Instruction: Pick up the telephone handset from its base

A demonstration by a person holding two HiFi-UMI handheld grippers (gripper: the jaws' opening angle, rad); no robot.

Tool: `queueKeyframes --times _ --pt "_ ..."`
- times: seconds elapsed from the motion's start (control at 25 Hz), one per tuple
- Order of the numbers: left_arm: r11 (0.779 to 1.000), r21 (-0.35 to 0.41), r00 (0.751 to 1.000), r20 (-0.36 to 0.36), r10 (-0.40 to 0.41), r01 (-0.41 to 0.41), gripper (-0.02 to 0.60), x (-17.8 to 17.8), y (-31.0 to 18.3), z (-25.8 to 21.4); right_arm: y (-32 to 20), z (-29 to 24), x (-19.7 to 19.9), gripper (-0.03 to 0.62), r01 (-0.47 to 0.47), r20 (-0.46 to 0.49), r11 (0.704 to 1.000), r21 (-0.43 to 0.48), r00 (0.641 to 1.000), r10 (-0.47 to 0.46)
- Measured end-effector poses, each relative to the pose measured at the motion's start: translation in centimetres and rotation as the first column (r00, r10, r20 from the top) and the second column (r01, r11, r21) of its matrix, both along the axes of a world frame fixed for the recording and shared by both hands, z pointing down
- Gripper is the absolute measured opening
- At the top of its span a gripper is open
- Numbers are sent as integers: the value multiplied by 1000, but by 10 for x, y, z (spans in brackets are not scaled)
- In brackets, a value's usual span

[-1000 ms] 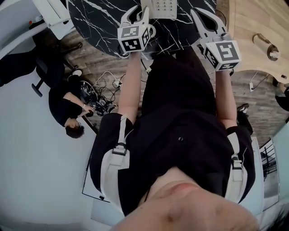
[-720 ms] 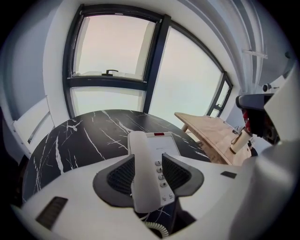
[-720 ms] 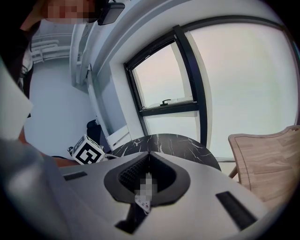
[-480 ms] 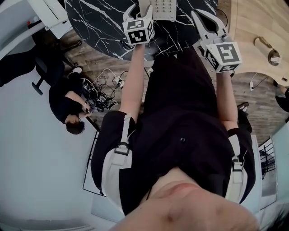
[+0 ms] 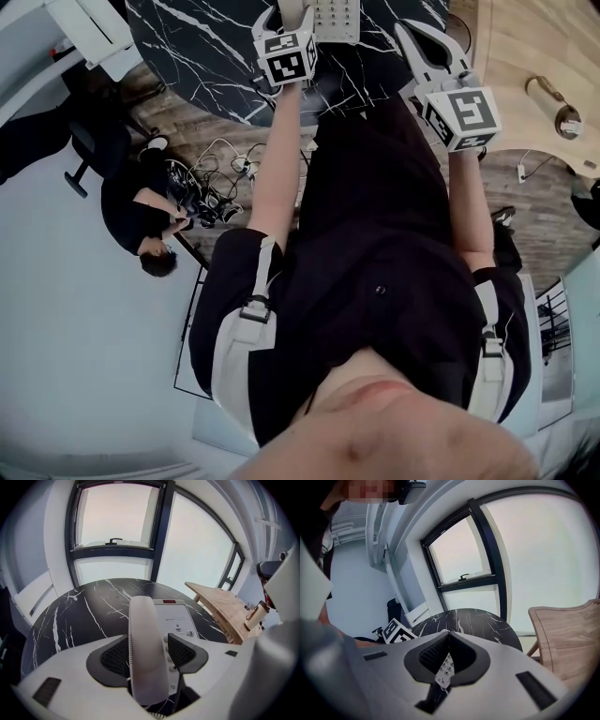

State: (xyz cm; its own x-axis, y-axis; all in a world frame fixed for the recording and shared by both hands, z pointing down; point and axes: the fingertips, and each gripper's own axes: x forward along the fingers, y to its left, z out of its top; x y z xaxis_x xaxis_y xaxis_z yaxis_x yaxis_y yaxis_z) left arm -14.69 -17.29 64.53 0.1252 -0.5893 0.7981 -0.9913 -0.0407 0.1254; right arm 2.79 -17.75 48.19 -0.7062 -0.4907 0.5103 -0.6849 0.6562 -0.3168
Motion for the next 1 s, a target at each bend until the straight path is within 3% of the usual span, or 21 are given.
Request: queueKeyframes --times 1.0 --pt "999 -10 998 42 -50 51 233 -2 -10 16 -2 7 7 31 -2 -4 1000 -20 1000 2"
